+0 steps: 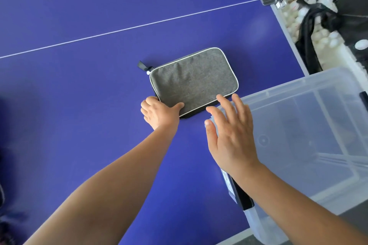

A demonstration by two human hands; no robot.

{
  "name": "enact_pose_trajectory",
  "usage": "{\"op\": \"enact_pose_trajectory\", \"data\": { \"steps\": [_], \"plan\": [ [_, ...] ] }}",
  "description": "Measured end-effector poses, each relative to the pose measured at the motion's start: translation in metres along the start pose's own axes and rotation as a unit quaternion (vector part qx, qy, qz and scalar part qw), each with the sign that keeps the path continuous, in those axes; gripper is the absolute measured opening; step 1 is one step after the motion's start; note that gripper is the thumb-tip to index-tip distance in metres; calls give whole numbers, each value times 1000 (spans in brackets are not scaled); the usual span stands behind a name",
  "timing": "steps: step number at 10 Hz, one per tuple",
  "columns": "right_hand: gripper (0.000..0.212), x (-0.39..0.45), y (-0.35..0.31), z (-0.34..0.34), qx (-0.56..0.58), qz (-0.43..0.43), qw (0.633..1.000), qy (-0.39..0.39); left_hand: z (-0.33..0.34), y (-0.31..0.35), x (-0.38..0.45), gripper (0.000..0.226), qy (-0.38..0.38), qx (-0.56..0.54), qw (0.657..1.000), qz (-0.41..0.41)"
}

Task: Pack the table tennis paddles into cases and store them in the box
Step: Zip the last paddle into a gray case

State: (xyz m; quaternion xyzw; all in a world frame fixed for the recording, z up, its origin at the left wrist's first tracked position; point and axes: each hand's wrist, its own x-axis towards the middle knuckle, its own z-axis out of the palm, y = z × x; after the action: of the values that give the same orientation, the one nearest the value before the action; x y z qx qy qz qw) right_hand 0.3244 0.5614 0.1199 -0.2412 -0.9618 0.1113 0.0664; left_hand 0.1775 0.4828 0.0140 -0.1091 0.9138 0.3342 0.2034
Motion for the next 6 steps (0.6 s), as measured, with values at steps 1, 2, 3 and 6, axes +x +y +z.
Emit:
{"op": "enact_pose_trajectory", "data": {
  "steps": [1, 2, 3, 6],
  "plan": [
    [32, 1, 1, 0, -1, -2, 1000, -1, 4, 2, 0, 66, -9, -17, 1000, 8],
    [32, 1, 1, 0, -4, -4, 1000, -4, 3, 6, 0, 58, -28, -55, 998, -9],
    [32, 0, 1, 0, -7, -4, 1000, -3, -4, 13, 1, 61, -67, -112, 990, -55],
    [34, 0, 0, -1, -4, -15, 1000, 12, -66, -28, -26, 32, -139, -234, 960, -62]
  ]
}}
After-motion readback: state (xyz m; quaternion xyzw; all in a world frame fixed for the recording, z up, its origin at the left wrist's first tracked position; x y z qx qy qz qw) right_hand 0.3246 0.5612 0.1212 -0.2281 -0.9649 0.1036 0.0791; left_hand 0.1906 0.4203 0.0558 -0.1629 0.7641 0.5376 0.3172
